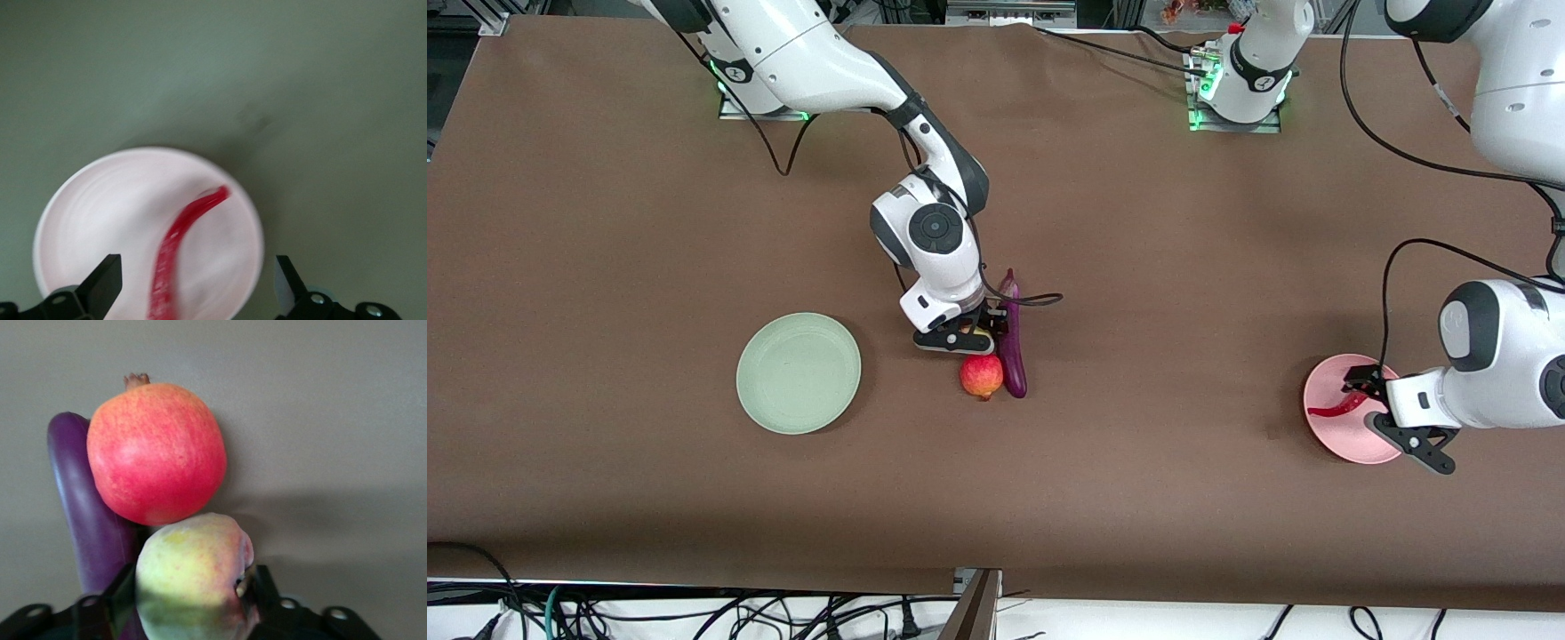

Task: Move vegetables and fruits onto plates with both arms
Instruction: 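Carry the chili onto the pink plate with the left gripper and release, then move the left gripper to the eggplant while the right gripper carries the apple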

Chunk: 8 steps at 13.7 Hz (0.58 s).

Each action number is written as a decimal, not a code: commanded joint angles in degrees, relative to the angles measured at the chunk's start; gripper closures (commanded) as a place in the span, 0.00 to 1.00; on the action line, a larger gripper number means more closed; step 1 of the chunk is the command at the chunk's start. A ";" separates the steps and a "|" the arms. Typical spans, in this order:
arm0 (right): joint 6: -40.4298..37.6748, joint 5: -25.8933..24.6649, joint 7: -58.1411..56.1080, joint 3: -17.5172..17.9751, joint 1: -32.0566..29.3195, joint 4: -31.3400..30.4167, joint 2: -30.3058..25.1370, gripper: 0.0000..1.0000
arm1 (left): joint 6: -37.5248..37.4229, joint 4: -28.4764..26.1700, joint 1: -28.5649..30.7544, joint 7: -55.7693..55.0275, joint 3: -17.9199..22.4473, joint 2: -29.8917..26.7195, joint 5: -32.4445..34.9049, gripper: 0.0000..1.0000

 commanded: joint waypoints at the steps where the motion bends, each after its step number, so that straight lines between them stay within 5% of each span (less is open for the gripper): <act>1: 0.26 -0.90 -0.98 -0.44 0.36 1.00 0.68 0.66 | -3.03 -0.92 -0.45 -7.20 -5.93 -1.25 -2.92 0.00; 3: -0.44 -0.64 -1.78 -0.52 -0.08 1.01 -0.45 0.66 | -3.39 -1.63 -1.94 -17.30 -9.37 -0.64 -6.69 0.00; 8: -17.28 -0.03 -9.66 -0.79 -5.60 1.45 -9.24 0.66 | -0.85 -0.84 -17.65 -46.12 -9.47 1.12 -11.98 0.00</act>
